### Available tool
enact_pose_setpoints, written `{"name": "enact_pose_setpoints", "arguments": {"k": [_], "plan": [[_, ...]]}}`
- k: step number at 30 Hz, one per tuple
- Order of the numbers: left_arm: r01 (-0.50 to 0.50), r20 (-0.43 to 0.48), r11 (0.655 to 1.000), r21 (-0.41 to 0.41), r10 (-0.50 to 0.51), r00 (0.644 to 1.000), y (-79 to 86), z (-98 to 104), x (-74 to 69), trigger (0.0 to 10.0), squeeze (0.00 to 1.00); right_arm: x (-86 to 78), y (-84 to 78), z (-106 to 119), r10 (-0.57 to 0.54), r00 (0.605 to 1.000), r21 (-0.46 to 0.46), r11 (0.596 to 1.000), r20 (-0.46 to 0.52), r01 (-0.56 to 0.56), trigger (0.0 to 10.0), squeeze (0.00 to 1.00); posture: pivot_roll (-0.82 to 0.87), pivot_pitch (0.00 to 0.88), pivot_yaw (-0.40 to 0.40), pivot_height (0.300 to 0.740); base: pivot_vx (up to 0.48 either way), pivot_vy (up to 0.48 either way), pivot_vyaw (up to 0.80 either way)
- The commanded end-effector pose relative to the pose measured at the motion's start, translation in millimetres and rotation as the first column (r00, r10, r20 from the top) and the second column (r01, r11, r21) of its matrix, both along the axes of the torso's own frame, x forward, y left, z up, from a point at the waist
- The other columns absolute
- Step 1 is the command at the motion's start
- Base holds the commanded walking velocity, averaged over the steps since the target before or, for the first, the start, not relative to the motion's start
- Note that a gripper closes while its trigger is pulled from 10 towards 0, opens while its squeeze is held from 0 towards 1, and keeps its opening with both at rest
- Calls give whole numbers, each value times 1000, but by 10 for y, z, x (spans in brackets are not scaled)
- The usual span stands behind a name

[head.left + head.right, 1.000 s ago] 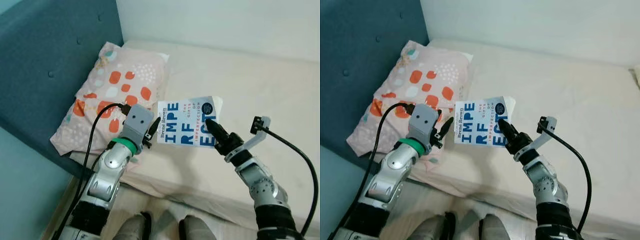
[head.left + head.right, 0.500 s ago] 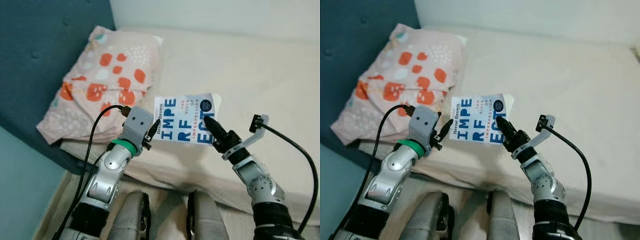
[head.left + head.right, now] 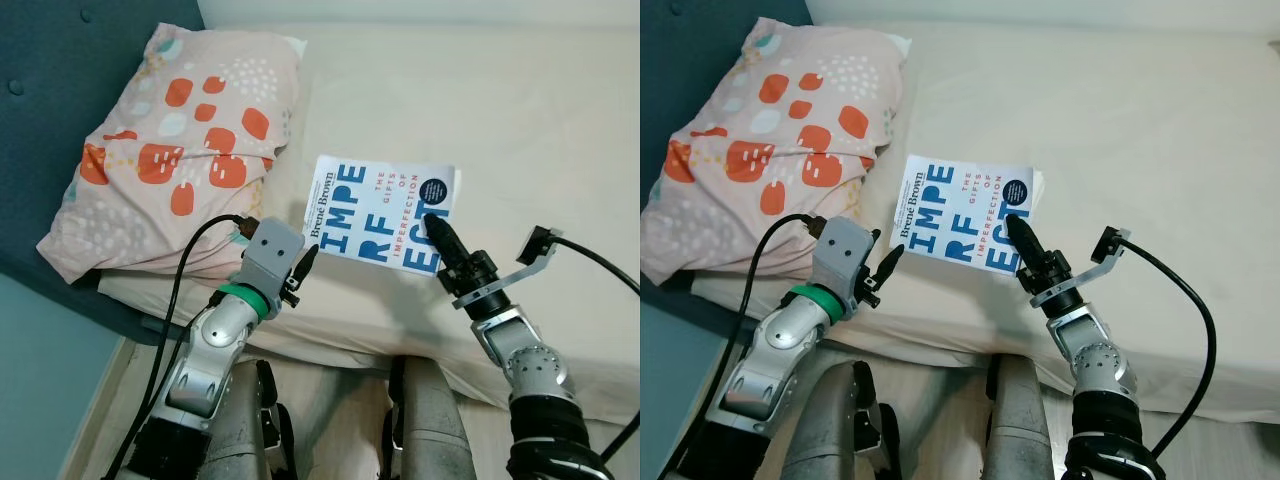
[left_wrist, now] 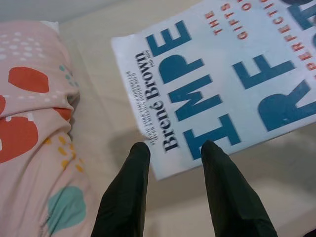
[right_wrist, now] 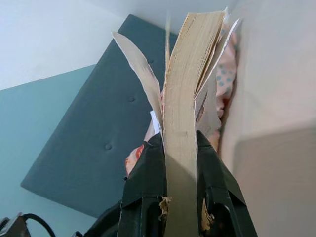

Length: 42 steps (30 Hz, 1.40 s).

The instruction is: Clean up the room

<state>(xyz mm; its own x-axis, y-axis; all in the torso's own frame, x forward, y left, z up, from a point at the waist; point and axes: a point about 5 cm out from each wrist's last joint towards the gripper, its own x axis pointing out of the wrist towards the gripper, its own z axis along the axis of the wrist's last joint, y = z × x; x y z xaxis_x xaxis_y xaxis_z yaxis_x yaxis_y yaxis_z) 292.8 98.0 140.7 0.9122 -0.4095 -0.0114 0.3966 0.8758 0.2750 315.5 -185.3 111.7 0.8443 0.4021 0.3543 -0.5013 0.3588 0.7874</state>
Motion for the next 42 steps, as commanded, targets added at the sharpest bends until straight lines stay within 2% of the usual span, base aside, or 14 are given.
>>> {"name": "enact_pose_setpoints", "arguments": {"k": [1,5,9,14,15,17,19,26,31,42], "plan": [[-10,-27,1000,16,10,1000,43,-42,-49,10000,0,35,96,-2,54,998,23,998,8,-54,10000,0,27,196,118,597,0,0,0],[-26,-21,1000,11,26,999,60,-7,-75,10000,0,82,121,-18,73,997,4,997,-14,-73,10000,0,34,208,115,597,0,0,0],[-57,53,998,14,56,997,99,139,-102,10000,0,163,113,-34,93,994,-37,995,-54,-95,10000,0,60,241,108,597,0,0,0],[-62,78,998,17,61,995,112,193,-112,10000,0,182,107,-44,97,993,-52,994,-68,-101,10000,0,77,257,107,597,0,0,0],[-63,105,998,19,61,993,130,272,-137,10000,0,211,83,-64,95,991,-75,992,-89,-102,10000,0,102,282,112,597,0,0,0],[-63,105,998,19,61,993,130,272,-137,10000,0,211,83,-64,95,991,-75,992,-89,-102,10000,0,102,282,112,597,0,0,0],[-56,131,998,21,53,990,153,390,-208,10000,0,262,49,-88,83,989,-100,990,-119,-95,10000,0,142,316,131,597,0,0,0],[-42,131,999,30,37,991,160,446,-291,10000,0,311,76,-124,63,986,-106,991,-153,-80,10000,0,180,330,139,597,0,0,0],[-54,123,997,47,48,991,211,467,-354,10000,0,361,150,-204,7,973,-141,989,-233,-41,10000,0,212,339,142,597,0,0,0],[-50,102,998,46,45,994,157,455,-367,10000,0,320,165,-386,-81,939,-191,982,-334,16,10000,0,188,329,135,597,0,0,0]]}}
